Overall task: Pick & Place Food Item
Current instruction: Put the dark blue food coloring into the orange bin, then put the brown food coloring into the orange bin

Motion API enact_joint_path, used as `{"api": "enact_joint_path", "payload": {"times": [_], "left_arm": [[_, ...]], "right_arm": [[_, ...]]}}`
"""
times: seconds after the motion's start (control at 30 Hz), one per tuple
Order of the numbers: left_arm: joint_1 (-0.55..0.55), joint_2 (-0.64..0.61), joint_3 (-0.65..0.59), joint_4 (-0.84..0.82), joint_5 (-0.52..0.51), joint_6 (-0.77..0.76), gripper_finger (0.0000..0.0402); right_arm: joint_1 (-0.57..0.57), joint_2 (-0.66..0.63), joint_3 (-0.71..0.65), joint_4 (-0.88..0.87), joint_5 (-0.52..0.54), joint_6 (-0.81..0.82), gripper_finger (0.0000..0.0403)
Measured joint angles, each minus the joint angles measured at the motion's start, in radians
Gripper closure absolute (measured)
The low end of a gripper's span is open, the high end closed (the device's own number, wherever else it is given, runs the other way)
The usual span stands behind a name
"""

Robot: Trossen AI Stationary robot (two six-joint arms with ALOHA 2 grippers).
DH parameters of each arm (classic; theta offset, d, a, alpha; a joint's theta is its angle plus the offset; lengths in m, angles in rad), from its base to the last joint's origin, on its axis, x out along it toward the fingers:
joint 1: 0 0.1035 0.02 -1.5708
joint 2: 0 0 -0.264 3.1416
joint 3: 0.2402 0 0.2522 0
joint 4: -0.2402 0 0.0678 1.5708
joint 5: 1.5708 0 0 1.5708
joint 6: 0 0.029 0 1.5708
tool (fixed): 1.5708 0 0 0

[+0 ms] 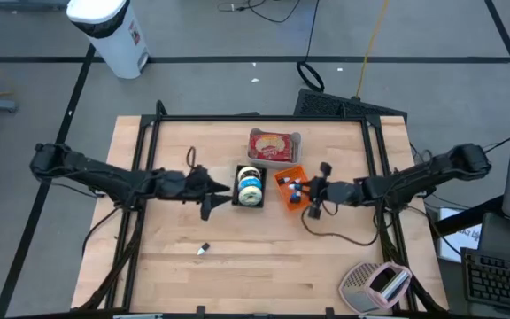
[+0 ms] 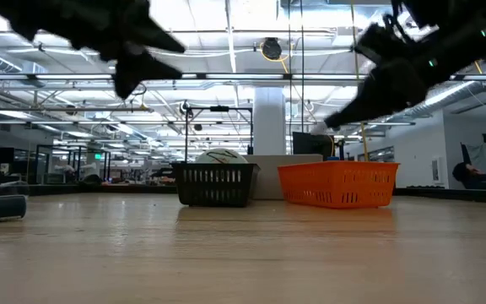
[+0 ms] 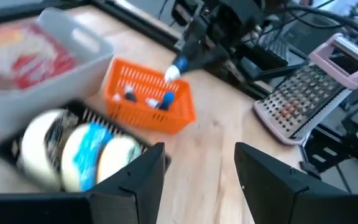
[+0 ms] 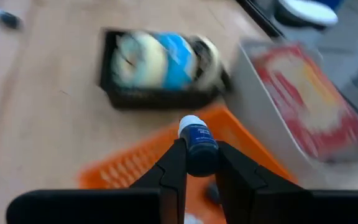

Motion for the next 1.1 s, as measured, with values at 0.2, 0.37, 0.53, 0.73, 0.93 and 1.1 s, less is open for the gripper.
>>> {"api": "enact_joint_path", "payload": {"times": [0.2, 0.37, 0.53, 0.73, 0.93, 1.1], "left_arm": [[-0.056, -0.025, -0.15, 0.073, -0.047, -0.21, 0.0206], [-0.062, -0.003, -0.189, 0.052, -0.038, -0.38, 0.0206], [-0.064, -0.004, -0.187, 0.11, 0.074, -0.305, 0.0206], [-0.157, -0.004, -0.14, 0.092, 0.145, -0.245, 0.0206], [-0.367, 0.038, 0.035, -0.24, -0.008, -0.279, 0.0206], [-0.496, 0.204, 0.187, -0.49, -0.096, -0.422, 0.0206]], "right_arm": [[-0.075, -0.059, -0.105, 0.038, -0.06, 0.028, 0.0346], [-0.088, -0.059, -0.132, 0.114, -0.112, 0.027, 0.0301], [-0.088, -0.059, -0.132, 0.129, -0.108, 0.027, 0.023], [-0.081, -0.059, -0.132, 0.173, -0.108, 0.026, 0.0162], [-0.068, -0.059, -0.132, 0.174, -0.109, -0.003, 0.0143], [-0.066, -0.059, -0.132, 0.178, -0.109, -0.029, 0.0146]]}}
